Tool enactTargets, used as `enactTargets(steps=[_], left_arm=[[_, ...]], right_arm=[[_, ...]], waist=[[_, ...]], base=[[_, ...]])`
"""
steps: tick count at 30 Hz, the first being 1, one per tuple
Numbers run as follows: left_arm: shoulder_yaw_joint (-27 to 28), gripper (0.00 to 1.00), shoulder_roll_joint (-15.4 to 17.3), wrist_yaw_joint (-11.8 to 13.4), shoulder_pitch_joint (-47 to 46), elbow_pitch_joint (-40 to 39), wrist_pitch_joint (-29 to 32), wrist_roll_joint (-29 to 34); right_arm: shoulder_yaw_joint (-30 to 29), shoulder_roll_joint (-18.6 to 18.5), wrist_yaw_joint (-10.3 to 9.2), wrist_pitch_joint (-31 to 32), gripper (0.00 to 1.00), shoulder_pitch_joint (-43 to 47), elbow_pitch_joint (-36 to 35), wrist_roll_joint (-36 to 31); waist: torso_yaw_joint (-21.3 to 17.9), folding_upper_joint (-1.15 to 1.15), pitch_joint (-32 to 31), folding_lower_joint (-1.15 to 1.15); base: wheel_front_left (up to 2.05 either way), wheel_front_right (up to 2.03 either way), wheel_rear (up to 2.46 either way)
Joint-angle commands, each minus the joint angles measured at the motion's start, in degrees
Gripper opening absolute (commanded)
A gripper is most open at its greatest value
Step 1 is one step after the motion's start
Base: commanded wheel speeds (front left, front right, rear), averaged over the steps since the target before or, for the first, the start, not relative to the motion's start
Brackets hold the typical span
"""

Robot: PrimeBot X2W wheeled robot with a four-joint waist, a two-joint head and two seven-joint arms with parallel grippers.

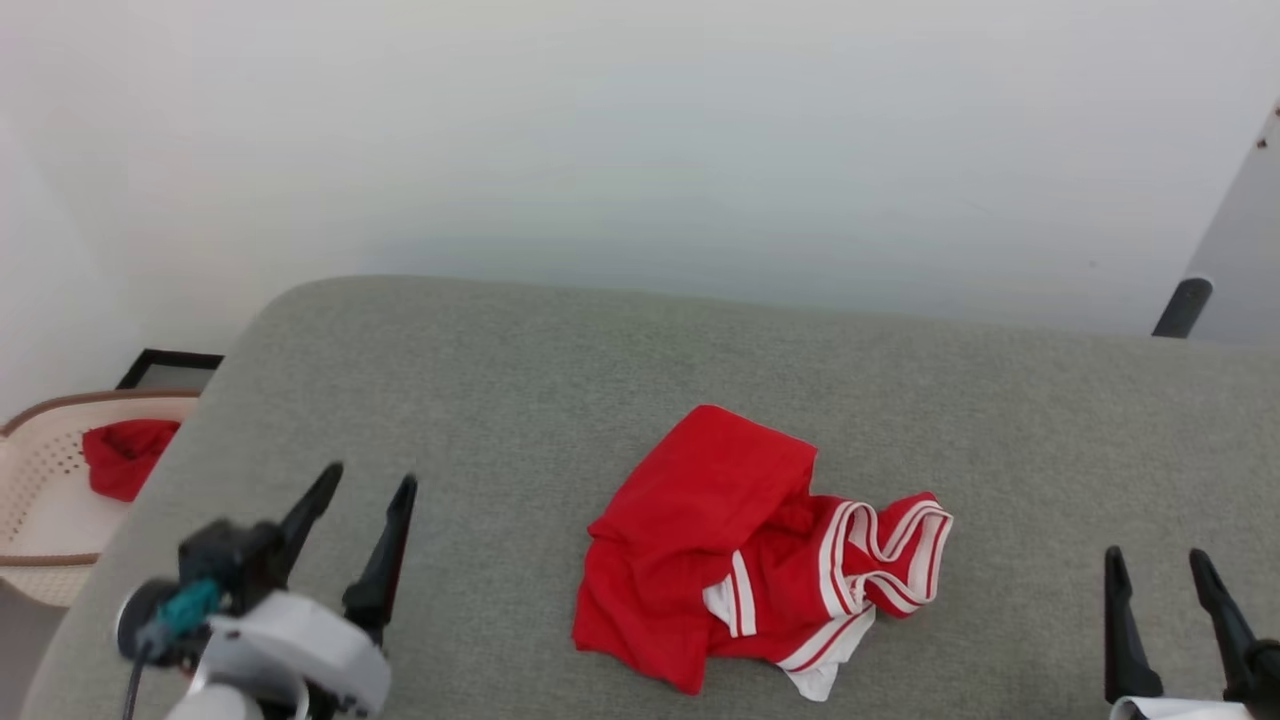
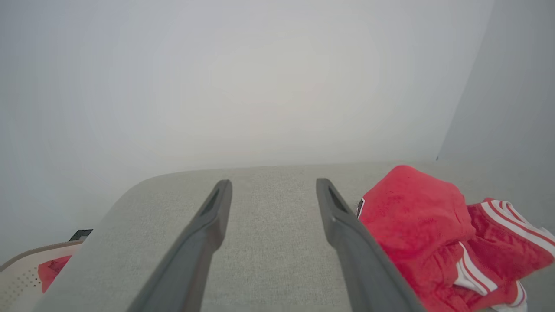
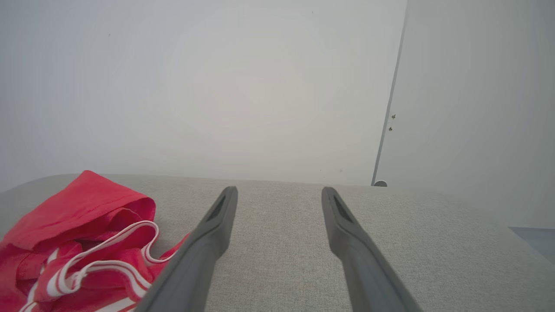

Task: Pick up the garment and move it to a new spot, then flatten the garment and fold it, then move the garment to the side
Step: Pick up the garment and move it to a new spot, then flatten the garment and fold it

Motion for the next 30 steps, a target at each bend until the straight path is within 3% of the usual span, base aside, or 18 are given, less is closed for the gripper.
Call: enactTargets(steps=[1,14,30], left_arm=[[0.59,1.0,-0.06,1.0,1.86,0.48,-1.44,0.49],[4.48,1.0,-0.64,1.93,7.08,0.93,-4.78,-0.57],[4.62,1.0,-0.62,1.75,7.08,-0.27,-4.52,-0.04]], right_arm=[[-0.68,0.03,-0.02,-0.29,1.0,0.87,0.12,0.13],[-2.55,0.13,-0.02,-0.38,1.0,3.46,-0.3,1.09],[-1.3,0.15,-0.02,-0.38,1.0,2.91,-0.22,1.08]], waist=[[0.81,0.0,-0.78,0.0],[2.22,0.0,-1.78,0.0],[1.12,0.0,-1.21,0.0]], base=[[0.0,0.0,0.0],[0.0,0.0,0.0],[0.0,0.0,0.0]])
